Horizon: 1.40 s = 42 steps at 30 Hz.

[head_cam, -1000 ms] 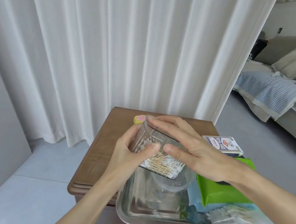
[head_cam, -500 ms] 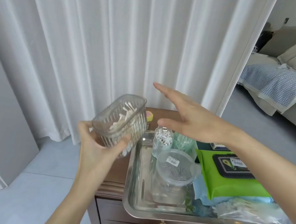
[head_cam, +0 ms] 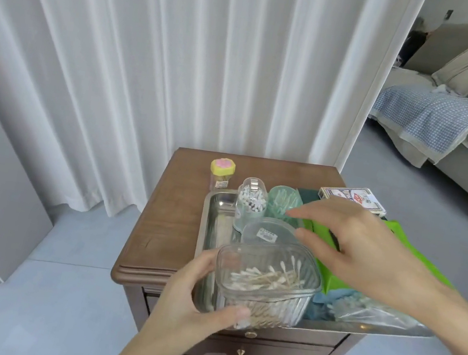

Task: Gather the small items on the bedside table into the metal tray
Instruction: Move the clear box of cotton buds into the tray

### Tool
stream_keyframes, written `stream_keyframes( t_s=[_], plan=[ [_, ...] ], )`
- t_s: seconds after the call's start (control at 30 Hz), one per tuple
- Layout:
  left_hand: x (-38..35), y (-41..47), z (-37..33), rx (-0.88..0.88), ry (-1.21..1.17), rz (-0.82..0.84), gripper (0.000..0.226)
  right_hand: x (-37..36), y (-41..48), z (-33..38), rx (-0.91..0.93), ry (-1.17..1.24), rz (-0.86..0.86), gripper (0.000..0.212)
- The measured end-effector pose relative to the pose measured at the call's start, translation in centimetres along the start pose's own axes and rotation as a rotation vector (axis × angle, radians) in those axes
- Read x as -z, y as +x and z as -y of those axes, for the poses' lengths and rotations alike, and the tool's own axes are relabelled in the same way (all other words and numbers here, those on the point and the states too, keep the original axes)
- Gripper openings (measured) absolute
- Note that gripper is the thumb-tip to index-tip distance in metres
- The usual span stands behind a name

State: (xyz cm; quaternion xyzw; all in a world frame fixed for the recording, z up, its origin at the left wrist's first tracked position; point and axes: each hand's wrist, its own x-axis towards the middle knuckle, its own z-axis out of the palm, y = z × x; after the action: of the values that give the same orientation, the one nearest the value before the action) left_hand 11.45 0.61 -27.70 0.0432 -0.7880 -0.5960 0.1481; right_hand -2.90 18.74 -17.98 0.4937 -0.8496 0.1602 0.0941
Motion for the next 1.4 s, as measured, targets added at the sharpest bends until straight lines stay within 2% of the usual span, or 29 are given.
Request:
stream_keyframes(
  t_s=[0.17, 0.3, 0.4, 0.47, 0.57, 0.67, 0.77, 0.83, 0.9, 1.1, 1.23, 1.4],
  plan=[
    [0.0, 1.1, -0.5, -0.028, 0.154, 0.061, 0.050, -1.4, -1.8, -0.2, 0.069, -0.073, 0.203, 0.068],
    [0.3, 1.3, -0.6, -0.027, 0.152, 0.064, 0.053, -2.3, -2.2, -0.4, 0.085, -0.163, 0.222, 0.081],
    [1.3, 0.6, -1.5, -0.072, 0.118, -0.019, 0.059, -1.4, -1.8, 0.0, 0.097, -0.039, 0.204, 0.080],
    [2.4, -0.1, -2.0, -0.104, 0.103, -0.151, 0.059, -0.3, -1.2, 0.0, 0.051, 0.110, 0.192, 0.073],
    [3.6, -0.4, -2.3, -0.048, 0.064, -0.504, 0.054, 0.1, 1.0, -0.7, -0.033, 0.198, 0.109, 0.066],
    [3.3, 1.3, -2.0, 0.050, 0.161, -0.793, 0.060, -1.2, 5.7, -0.7, -0.037, 0.022, 0.114, 0.064],
    [2.2, 4.4, -1.3, 0.177, 0.360, -0.898, 0.072, -3.9, 10.9, -0.6, -0.059, -0.099, 0.288, 0.080],
    [1.5, 6.1, -0.7, 0.206, 0.407, -0.893, 0.074, -5.5, 12.9, -0.9, -0.090, -0.055, 0.371, 0.075],
    [0.7, 7.1, 0.1, 0.203, 0.470, -0.856, 0.074, -6.1, 13.8, -1.5, -0.089, -0.028, 0.393, 0.060],
    [-0.5, 8.3, 1.3, 0.131, 0.611, -0.765, 0.078, -5.4, 13.9, -2.6, -0.044, -0.012, 0.447, 0.034],
    [-0.6, 8.8, 1.6, 0.070, 0.656, -0.662, 0.086, -5.8, 14.9, -2.8, -0.094, -0.018, 0.554, 0.059],
    [-0.6, 8.6, 1.7, 0.011, 0.626, -0.587, 0.099, -5.4, 14.4, -3.3, -0.159, 0.013, 0.544, 0.091]
  ],
)
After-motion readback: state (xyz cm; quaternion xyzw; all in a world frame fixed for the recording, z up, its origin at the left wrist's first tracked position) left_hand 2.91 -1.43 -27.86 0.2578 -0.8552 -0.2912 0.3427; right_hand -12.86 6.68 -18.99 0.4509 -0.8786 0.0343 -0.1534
